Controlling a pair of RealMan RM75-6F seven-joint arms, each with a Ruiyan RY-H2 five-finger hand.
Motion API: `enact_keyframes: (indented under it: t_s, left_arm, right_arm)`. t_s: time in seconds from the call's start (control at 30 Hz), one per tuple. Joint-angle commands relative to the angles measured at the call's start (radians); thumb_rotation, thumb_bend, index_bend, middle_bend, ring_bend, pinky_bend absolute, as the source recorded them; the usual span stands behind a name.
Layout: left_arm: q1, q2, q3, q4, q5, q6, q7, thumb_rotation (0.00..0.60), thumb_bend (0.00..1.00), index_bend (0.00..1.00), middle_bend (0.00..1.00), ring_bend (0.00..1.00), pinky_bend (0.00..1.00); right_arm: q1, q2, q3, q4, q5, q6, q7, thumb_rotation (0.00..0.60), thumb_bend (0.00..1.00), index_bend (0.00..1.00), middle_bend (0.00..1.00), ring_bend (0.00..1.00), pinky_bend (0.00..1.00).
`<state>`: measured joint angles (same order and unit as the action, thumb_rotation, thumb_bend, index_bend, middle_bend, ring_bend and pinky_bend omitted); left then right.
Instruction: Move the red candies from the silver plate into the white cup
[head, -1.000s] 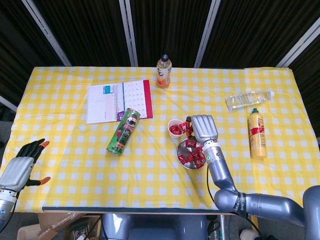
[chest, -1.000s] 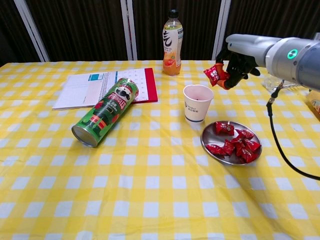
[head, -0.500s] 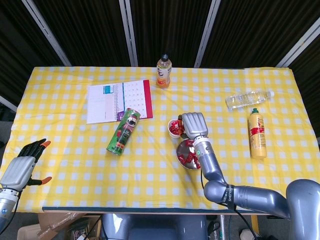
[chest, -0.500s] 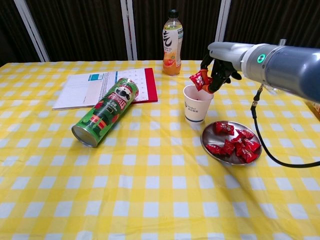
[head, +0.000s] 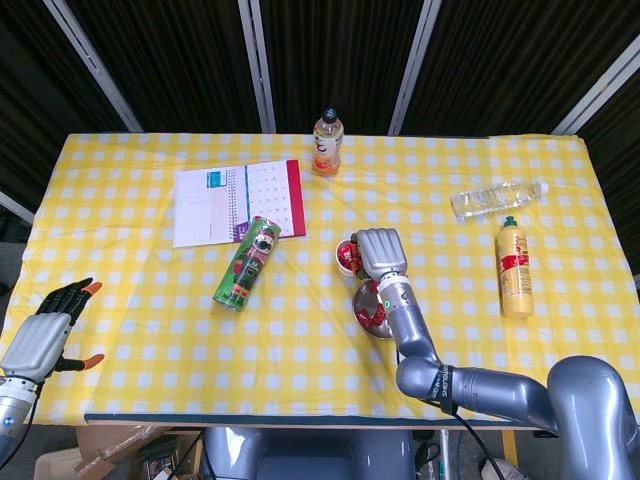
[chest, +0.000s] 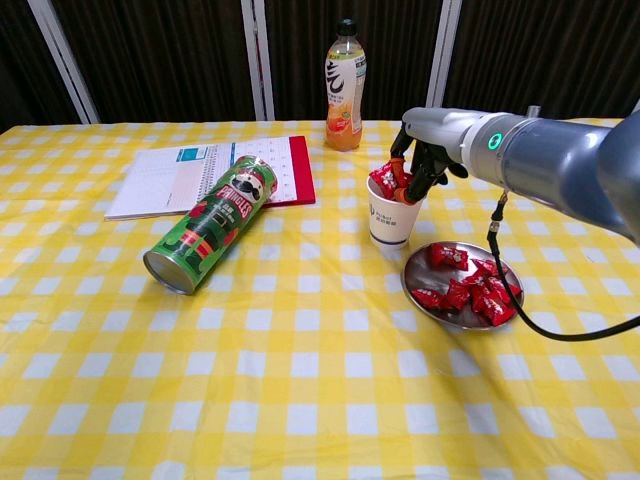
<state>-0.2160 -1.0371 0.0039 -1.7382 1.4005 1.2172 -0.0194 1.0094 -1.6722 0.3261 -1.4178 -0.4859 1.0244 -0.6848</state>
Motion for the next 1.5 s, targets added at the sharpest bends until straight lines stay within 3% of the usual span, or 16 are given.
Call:
enact_keyframes:
  t_s: [0.03, 0.3, 0.67, 0.9, 1.2, 1.33, 1.5]
  left_arm:
    - [0.0, 0.001, 0.0, 0.0, 0.0, 0.0, -0.001, 0.6, 0.03, 0.0, 0.0, 0.0, 0.0]
    - [0.0, 0.004, 0.001, 0.0, 0.0, -0.003, -0.01, 0.6, 0.03, 0.0, 0.0, 0.0, 0.0]
    - [0.001, 0.004, 0.002, 0.001, 0.006, 0.001, -0.01, 0.6, 0.03, 0.0, 0.0, 0.0, 0.0]
    - [0.003, 0.003, 0.004, 0.008, 0.016, 0.01, -0.016, 0.6, 0.03, 0.0, 0.0, 0.0, 0.0]
    - [0.006, 0.002, 0.003, 0.01, 0.022, 0.019, -0.02, 0.6, 0.03, 0.0, 0.0, 0.0, 0.0]
    - [0.006, 0.003, 0.004, 0.013, 0.025, 0.018, -0.024, 0.6, 0.03, 0.0, 0.0, 0.0, 0.0]
    - [0.006, 0.003, 0.006, 0.014, 0.033, 0.02, -0.025, 0.6, 0.03, 0.0, 0.0, 0.0, 0.0]
  right_arm:
    - [0.005, -0.01, -0.003, 0.014, 0.007, -0.002, -0.003, 0.6, 0.56, 0.53, 0.72, 0.75, 0.81]
    - [0.008, -0.018, -0.002, 0.023, 0.002, 0.002, 0.002, 0.6, 0.5, 0.37, 0.72, 0.75, 0.81]
    - [-0.007, 0.01, -0.005, -0.048, -0.03, 0.049, 0.003, 0.6, 0.48, 0.33, 0.72, 0.75, 0.81]
    - [-0.02, 0.031, -0.007, -0.115, -0.046, 0.095, -0.006, 0.6, 0.39, 0.26, 0.72, 0.75, 0.81]
    - [-0.042, 0.059, -0.018, -0.206, -0.078, 0.164, -0.023, 0.6, 0.38, 0.26, 0.72, 0.75, 0.81]
    - [-0.085, 0.11, -0.053, -0.325, -0.109, 0.221, -0.033, 0.6, 0.38, 0.23, 0.72, 0.75, 0.81]
    - [-0.141, 0.162, -0.134, -0.436, -0.119, 0.266, -0.065, 0.6, 0.38, 0.19, 0.72, 0.75, 0.81]
